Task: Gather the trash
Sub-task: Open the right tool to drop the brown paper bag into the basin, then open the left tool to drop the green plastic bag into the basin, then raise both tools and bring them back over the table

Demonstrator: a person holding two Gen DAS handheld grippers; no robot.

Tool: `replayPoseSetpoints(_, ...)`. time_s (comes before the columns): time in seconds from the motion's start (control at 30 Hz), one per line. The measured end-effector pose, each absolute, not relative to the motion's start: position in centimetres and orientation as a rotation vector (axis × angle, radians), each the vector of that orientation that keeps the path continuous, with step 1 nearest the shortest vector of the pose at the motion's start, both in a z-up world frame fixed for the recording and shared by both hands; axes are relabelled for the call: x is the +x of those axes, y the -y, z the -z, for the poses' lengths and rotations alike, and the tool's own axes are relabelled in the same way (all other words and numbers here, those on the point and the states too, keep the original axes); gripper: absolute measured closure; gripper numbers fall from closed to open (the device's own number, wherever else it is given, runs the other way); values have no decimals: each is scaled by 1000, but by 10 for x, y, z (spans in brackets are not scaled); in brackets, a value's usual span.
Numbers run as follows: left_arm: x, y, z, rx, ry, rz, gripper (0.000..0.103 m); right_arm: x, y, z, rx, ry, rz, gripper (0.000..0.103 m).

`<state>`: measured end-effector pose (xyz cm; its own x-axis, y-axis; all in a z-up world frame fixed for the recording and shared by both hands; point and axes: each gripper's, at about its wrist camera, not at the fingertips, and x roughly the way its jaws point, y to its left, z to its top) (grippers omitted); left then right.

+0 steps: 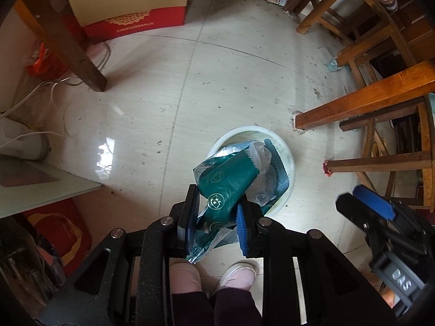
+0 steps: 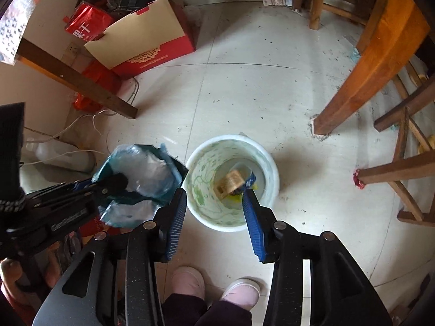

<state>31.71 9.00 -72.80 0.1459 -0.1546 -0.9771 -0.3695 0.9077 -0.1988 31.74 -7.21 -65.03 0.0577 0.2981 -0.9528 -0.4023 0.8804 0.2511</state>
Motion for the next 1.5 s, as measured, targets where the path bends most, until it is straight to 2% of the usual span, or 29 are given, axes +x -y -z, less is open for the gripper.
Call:
replayPoseSetpoints(0.03,321,-86,730,-450,-1439,-154,72,318,75,648,-88,-1416,-524,64)
replayPoseSetpoints(0.07,325,-84,732,-458,-1454,-148,59,318,79,643,-87,-1414,-514,64)
replayPoseSetpoints(0.13,333,-79,736,-488,-1486,-141,45,319,83,638,-85,-1408,-498,64)
replayPoseSetpoints(0.33,343,-67,718,-475,-1492,-109,45,321,93,617,-61,-1401,-457,64)
replayPoseSetpoints(0.6,340,-65,636,-389,-1449,-98,45,324,89,551,-48,-1345,-466,64)
replayPoseSetpoints(0.77,336,-68,552,-337,-1385,-92,45,323,84,480,-39,-1273,-486,64)
replayPoseSetpoints(1.23,300,-83,271,-203,-1068,-97,45,299,80,256,30,-1048,-513,64)
replayPoseSetpoints(1.5,260,-88,155,-210,-905,-62,45,264,82,154,52,-919,-501,64)
